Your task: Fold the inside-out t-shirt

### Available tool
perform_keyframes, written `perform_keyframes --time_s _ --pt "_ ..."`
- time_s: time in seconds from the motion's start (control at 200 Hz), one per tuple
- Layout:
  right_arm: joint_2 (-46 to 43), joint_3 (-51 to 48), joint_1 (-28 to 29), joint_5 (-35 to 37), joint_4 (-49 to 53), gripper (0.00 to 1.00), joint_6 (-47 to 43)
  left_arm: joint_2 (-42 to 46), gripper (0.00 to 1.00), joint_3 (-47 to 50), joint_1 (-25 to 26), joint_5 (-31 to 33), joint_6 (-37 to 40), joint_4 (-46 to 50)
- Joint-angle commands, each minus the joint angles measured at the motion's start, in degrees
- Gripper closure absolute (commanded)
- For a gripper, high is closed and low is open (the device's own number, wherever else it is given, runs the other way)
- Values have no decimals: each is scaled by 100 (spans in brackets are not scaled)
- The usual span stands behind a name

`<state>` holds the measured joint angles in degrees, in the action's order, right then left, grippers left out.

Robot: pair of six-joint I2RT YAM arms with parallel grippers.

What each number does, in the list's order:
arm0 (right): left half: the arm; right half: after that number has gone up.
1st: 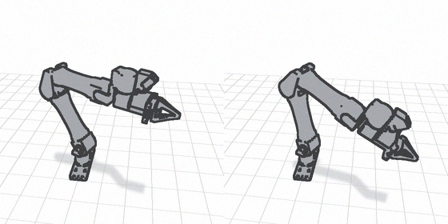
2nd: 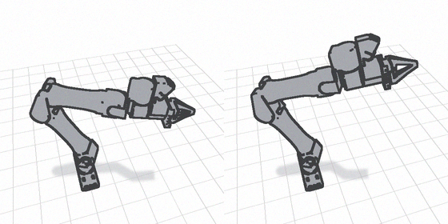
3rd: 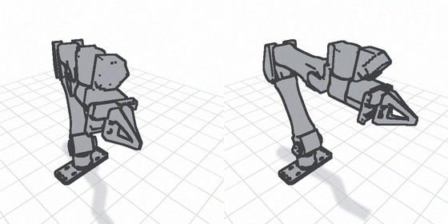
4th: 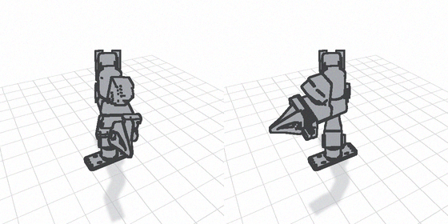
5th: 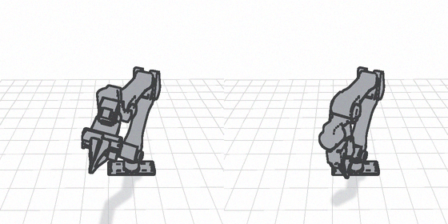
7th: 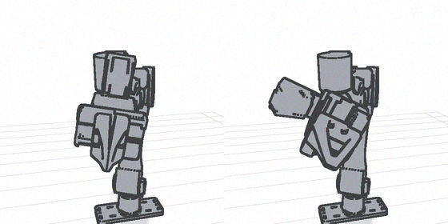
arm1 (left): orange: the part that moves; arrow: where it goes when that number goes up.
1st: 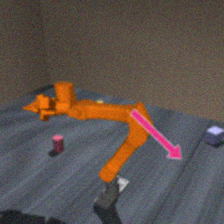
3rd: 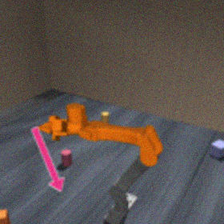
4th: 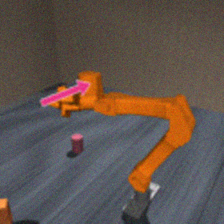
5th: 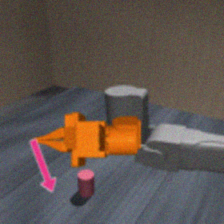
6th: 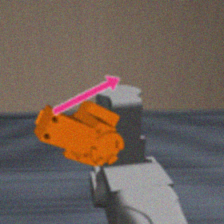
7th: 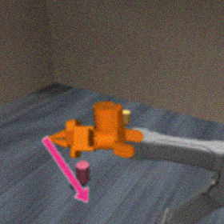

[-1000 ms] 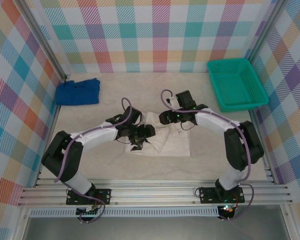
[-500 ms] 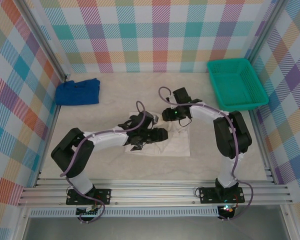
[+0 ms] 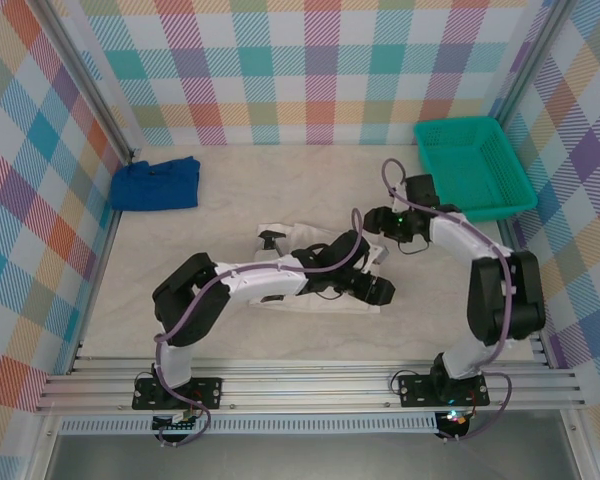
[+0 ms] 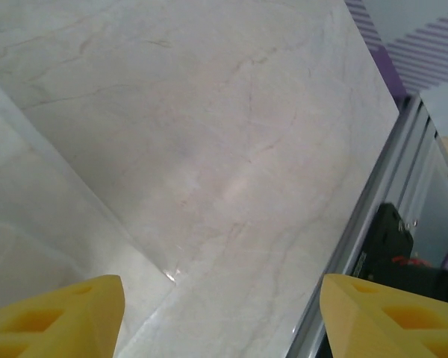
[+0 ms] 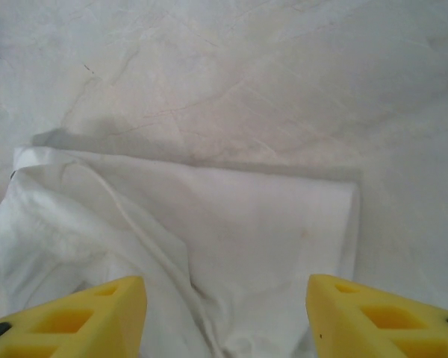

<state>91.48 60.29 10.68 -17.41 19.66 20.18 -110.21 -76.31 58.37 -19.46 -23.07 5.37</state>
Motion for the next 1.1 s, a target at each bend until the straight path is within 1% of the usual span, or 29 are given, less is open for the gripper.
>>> perform_keyframes --time_s 0.0,0.115,0.165,0.215,0.275,0.305,0.37,0.515,0.615,0.68,0.75,0.85,0.92,0.99,1.01,1.095 --pt "-598 -561 22 -102 218 40 64 623 28 274 -146 208 560 541" --pt "-1226 -1184 63 -481 -173 37 70 1485 29 1030 -774 512 252 661" --pt "-1418 -1360 158 -617 -385 37 98 1777 29 1246 -1209 799 9 877" --pt "-1515 -1415 310 -664 -460 36 79 1962 28 1420 -1656 839 -206 951" --pt "-1516 -1407 501 -607 -499 36 39 1977 27 1500 -2199 820 -504 1006" --pt "-1490 -1393 555 -598 -522 36 26 1885 27 1452 -2407 687 -574 1003" --pt "-1409 -1361 592 -614 -551 36 71 1527 26 1169 -2659 524 -606 1307" --pt "-1374 -1309 611 -623 -563 36 117 709 26 404 -2739 300 -479 1612" --pt "-1434 -1314 611 -580 -489 36 99 430 30 184 -2702 141 -501 1663" --pt "-1465 -1330 610 -555 -437 36 57 346 35 159 -2682 128 -480 1653" --pt "-1475 -1370 611 -522 -406 36 32 271 43 130 -2673 30 -504 1525" --pt "-1434 -1380 611 -539 -376 36 12 123 58 8 -2655 -299 -581 1308" --pt "-1404 -1375 611 -624 -406 36 4 -5 65 -135 -2646 -507 -679 1175" --pt "-1368 -1369 651 -669 -517 37 -68 -115 69 -278 -2646 -672 -835 1107" --pt "-1345 -1361 684 -653 -547 37 -114 -143 69 -317 -2646 -723 -881 900" --pt "-1190 -1281 898 -290 -677 38 -478 -307 69 -517 -2657 -914 -1146 763"
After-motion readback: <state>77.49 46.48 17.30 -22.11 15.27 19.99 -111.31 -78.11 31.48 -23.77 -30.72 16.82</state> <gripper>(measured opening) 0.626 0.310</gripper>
